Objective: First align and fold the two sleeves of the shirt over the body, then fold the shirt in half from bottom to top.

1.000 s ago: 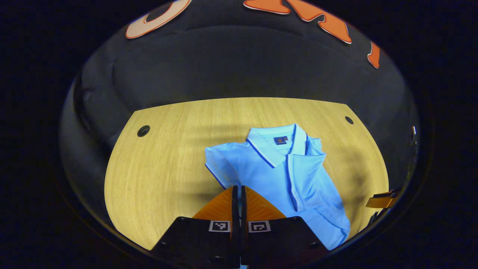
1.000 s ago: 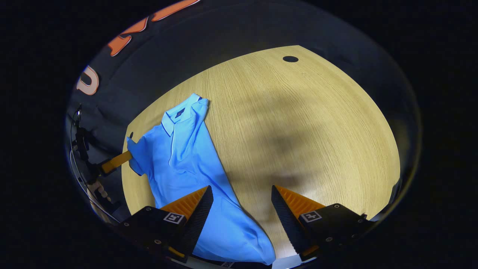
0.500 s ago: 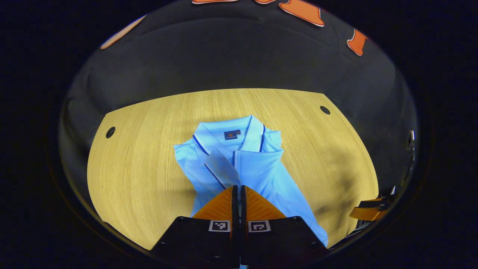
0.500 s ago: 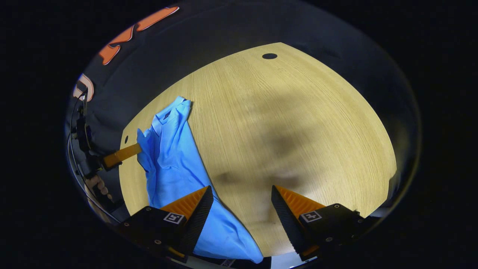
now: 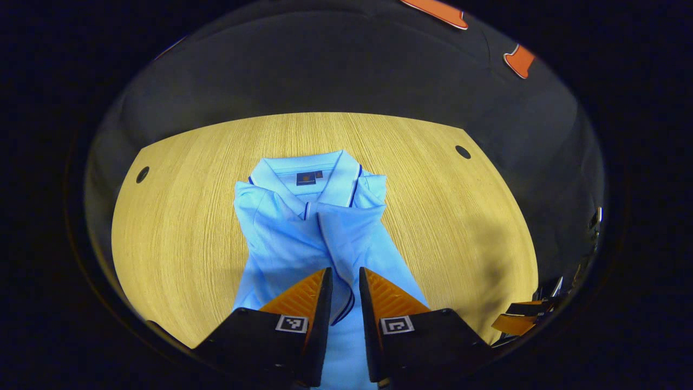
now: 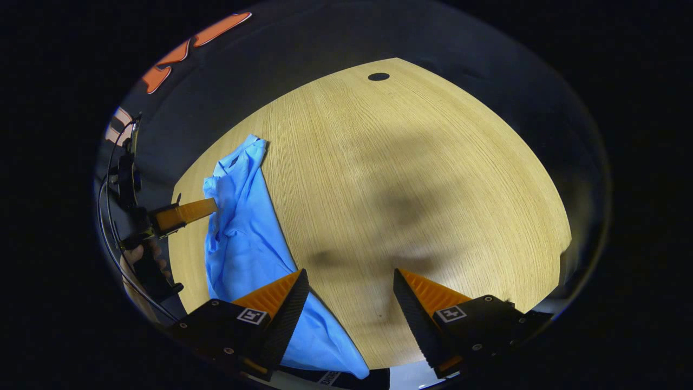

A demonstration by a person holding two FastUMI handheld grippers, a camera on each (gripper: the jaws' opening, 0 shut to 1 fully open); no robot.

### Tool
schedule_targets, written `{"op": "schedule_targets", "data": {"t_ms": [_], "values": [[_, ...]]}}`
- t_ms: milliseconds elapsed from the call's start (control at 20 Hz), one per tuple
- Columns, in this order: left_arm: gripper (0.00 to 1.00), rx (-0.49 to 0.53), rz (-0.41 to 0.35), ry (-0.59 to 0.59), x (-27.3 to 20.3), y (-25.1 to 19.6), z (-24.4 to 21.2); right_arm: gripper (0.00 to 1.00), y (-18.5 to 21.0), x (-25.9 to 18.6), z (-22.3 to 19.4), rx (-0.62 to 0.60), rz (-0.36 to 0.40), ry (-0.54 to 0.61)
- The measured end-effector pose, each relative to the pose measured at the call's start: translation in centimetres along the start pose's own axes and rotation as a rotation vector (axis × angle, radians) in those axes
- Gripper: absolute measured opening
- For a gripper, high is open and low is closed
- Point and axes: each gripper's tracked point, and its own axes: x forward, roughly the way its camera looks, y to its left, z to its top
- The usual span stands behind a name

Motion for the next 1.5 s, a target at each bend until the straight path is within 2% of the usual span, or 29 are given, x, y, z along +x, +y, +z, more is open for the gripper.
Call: {"op": "schedule_targets", "data": {"t_ms": [50, 300, 350, 450, 700, 1000, 1500], "values": [[0.38, -0.001, -0.005, 0.001, -0.4, 0.1, -0.1, 0.97, 0.3, 0.0, -0.1, -0.009, 0.000, 0.001], [0.83, -0.005, 0.009, 0.023, -3.9, 2.7, -3.6, 0.97, 2.1, 0.3, -1.8, -0.083, 0.001, 0.025], [0.82, -0.018, 0.003, 0.033, -4.7, 3.1, -4.8, 0.97, 2.5, 0.2, -2.3, -0.103, 0.001, 0.031], [1.00, -0.030, 0.000, 0.058, -6.7, 4.3, -7.3, 0.97, 3.6, 0.3, -3.5, -0.144, 0.003, 0.045], [1.00, -0.053, 0.017, 0.092, -11.0, 7.4, -12.6, 0.97, 5.6, 0.5, -6.8, -0.201, 0.006, 0.092], [1.00, -0.092, 0.034, 0.154, -13.3, 10.1, -18.0, 0.97, 6.7, 0.2, -10.4, -0.296, -0.016, 0.149], [1.00, -0.144, 0.061, 0.303, -14.9, 11.7, -27.2, 0.98, 4.3, -0.4, -16.7, -0.365, -0.092, 0.266]]}}
